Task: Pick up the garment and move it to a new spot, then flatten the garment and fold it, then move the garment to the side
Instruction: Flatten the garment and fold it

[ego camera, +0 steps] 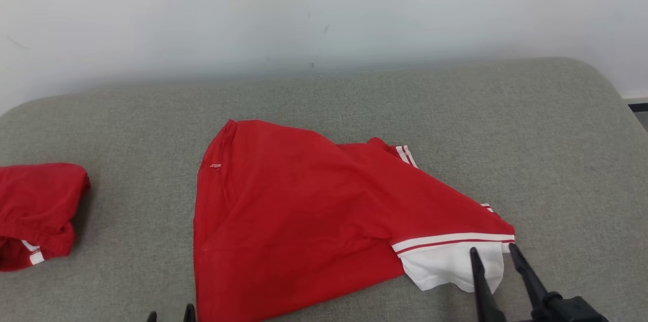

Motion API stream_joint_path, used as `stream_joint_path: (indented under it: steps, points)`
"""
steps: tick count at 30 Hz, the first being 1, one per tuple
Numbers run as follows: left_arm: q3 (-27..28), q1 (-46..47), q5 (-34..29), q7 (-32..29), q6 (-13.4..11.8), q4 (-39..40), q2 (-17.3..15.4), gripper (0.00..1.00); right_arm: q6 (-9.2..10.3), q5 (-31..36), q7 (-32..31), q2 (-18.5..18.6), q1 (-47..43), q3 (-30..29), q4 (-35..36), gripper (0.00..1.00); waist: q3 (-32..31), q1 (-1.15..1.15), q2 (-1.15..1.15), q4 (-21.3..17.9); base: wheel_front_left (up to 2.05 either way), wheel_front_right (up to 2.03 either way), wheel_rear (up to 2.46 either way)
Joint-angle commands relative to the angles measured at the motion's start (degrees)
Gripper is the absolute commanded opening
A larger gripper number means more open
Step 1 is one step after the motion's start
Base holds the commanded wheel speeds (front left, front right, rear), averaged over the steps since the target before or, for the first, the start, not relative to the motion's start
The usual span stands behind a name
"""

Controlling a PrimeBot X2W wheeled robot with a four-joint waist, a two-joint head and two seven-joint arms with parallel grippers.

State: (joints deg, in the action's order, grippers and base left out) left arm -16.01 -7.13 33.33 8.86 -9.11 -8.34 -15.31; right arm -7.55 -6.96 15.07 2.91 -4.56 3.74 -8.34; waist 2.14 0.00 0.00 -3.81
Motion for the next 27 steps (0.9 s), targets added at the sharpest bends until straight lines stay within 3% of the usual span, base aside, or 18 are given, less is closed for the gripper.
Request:
stream_joint_path:
  steps: [1,6,12,18,22,27]
  points:
    - [0.34,-0.52,-0.61,0.84,0.19,0.28,0.04,1.00,0.13,0.13,-0.09,0.00,-0.07,-0.22,0.21,1.00,-0.08,0.00,0.00,0.07,0.00,0.00,0.00]
    - [1.01,-0.61,-3.66,5.94,3.62,1.91,-0.34,1.00,0.13,0.26,-1.34,-0.01,-0.49,-3.40,1.04,1.00,-0.82,0.00,0.00,0.60,0.00,0.00,0.00]
    - [5.04,-1.77,-8.84,6.33,8.05,6.49,2.44,1.00,0.13,-2.16,-7.41,0.02,-0.01,-6.60,0.17,1.00,-1.73,0.00,0.00,0.95,0.00,0.00,0.00]
    - [9.10,-4.57,-14.32,6.35,12.53,8.95,5.72,1.00,0.13,-5.50,-17.41,0.02,2.50,-10.50,-1.03,1.00,-2.09,0.00,0.00,1.06,0.00,0.00,0.00]
    - [11.45,-5.78,-16.09,6.36,13.81,8.73,7.64,1.00,0.13,-7.29,-26.51,0.26,4.60,-12.02,-1.55,1.00,-2.22,0.00,0.00,1.58,0.00,0.00,0.00]
    - [13.38,-6.41,-17.53,6.37,15.12,8.04,9.08,1.00,0.13,-7.73,-32.81,1.16,7.43,-14.52,-1.90,1.00,-2.03,0.00,0.00,2.52,0.00,0.00,0.00]
